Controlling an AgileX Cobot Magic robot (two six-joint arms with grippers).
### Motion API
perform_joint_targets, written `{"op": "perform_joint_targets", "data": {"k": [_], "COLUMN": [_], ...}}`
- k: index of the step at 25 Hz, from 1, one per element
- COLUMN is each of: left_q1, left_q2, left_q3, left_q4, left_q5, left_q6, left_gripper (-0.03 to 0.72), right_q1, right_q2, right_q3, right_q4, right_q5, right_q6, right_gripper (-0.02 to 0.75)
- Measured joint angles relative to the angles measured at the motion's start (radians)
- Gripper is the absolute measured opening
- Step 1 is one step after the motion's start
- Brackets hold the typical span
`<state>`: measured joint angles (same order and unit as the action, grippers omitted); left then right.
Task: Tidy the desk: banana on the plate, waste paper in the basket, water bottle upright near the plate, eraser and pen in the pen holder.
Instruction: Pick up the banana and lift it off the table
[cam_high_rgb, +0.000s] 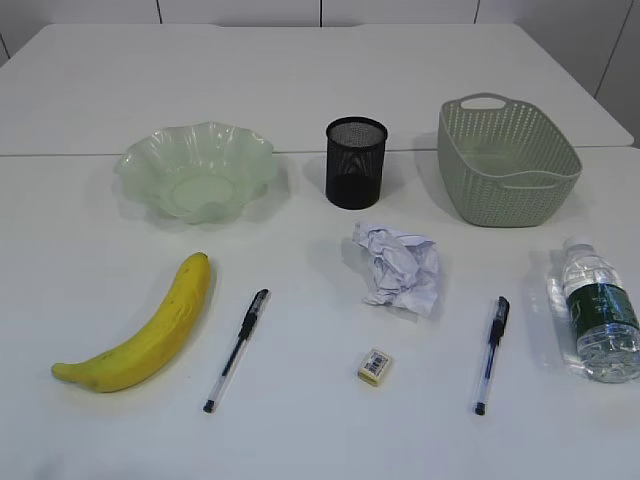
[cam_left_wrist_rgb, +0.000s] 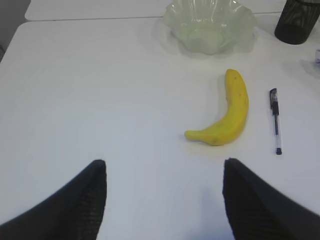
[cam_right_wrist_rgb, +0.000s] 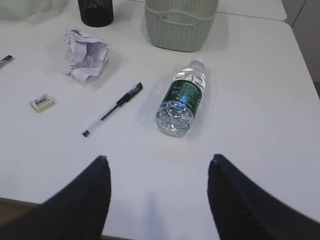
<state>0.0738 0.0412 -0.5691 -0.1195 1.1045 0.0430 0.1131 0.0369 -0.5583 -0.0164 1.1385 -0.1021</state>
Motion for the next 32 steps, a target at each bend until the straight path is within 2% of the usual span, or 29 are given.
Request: {"op": "perform_joint_targets", "data": {"k": [13, 27, 32], "left_q1": [0.0, 0.0, 0.0], "left_q2": [0.302, 0.635, 0.788], "left_q3": [-0.129, -0.285, -0.356], "left_q4": [-0.04, -0.048, -0.048], "left_q5": [-0.075, -0.055, -0.016], "left_q6": [0.0, 0.0, 0.013], "left_gripper": [0.517, 0.517, 0.517], "right_q1": [0.0, 0.0, 0.0], "right_q2": [0.302, 0.554, 0.646], "right_q3": [-0.13, -0.297, -0.331], "right_q4": [0.009, 0.016, 0.051], "right_q5": [-0.066, -0.079, -0.079], "right_q6": [-0.004, -0.004, -0.004], "right_gripper": [0.464, 0.464, 0.464]}}
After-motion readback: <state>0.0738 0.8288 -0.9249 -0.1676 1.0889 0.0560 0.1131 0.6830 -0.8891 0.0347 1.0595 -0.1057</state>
